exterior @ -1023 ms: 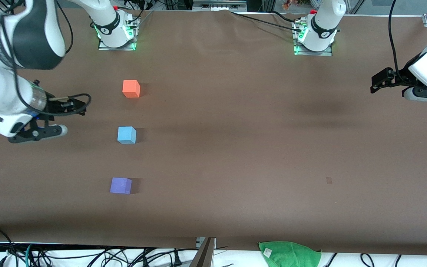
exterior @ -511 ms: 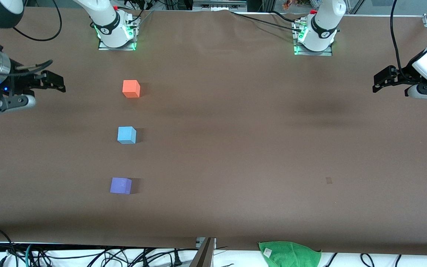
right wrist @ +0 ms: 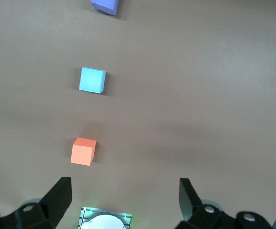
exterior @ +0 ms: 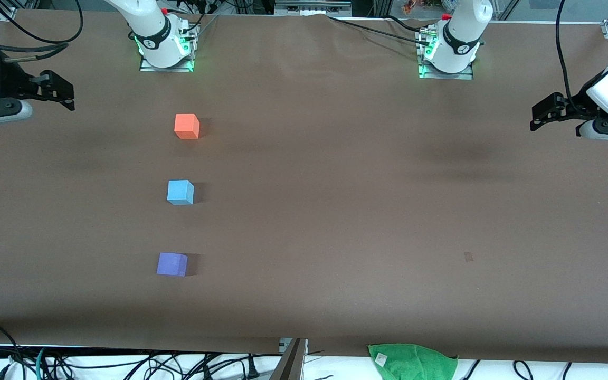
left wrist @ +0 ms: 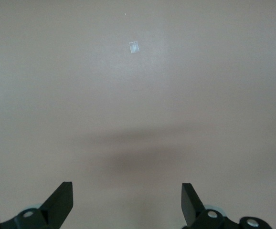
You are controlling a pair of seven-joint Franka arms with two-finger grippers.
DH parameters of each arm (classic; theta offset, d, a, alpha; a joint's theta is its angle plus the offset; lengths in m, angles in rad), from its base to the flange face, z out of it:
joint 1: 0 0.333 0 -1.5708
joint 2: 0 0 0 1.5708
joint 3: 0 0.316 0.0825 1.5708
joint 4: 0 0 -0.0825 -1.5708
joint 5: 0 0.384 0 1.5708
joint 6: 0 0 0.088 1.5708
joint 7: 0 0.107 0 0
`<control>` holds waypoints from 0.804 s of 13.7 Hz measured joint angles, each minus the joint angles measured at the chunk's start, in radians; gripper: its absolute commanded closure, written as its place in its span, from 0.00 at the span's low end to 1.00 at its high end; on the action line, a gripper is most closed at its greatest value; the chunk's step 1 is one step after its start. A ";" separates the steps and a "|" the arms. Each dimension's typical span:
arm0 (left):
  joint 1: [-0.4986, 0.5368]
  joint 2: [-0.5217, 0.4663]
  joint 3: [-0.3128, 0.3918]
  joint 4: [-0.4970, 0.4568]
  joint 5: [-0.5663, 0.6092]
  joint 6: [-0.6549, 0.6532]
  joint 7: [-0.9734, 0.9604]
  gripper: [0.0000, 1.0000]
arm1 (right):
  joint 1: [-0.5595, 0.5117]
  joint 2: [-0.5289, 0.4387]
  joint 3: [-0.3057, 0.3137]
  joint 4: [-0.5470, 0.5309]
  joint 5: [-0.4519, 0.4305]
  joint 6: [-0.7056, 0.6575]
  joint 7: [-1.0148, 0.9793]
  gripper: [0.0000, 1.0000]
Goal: Place blue block between orange and purple blocks
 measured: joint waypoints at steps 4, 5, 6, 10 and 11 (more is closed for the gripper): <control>0.000 0.000 -0.003 0.004 0.000 -0.001 0.000 0.00 | -0.016 -0.003 0.031 -0.006 0.000 -0.037 0.037 0.01; 0.000 0.000 -0.003 0.009 0.002 -0.001 0.000 0.00 | -0.016 -0.003 0.032 -0.007 0.000 -0.039 0.042 0.01; 0.000 0.000 -0.003 0.012 0.003 -0.001 0.000 0.00 | -0.019 -0.002 0.032 -0.007 0.001 -0.039 0.043 0.01; 0.007 0.000 0.019 0.016 0.007 -0.003 0.001 0.00 | -0.025 0.001 0.032 -0.007 0.006 -0.037 0.043 0.01; 0.009 0.000 0.018 0.017 0.007 -0.003 0.001 0.00 | -0.025 0.003 0.032 -0.007 0.006 -0.036 0.043 0.01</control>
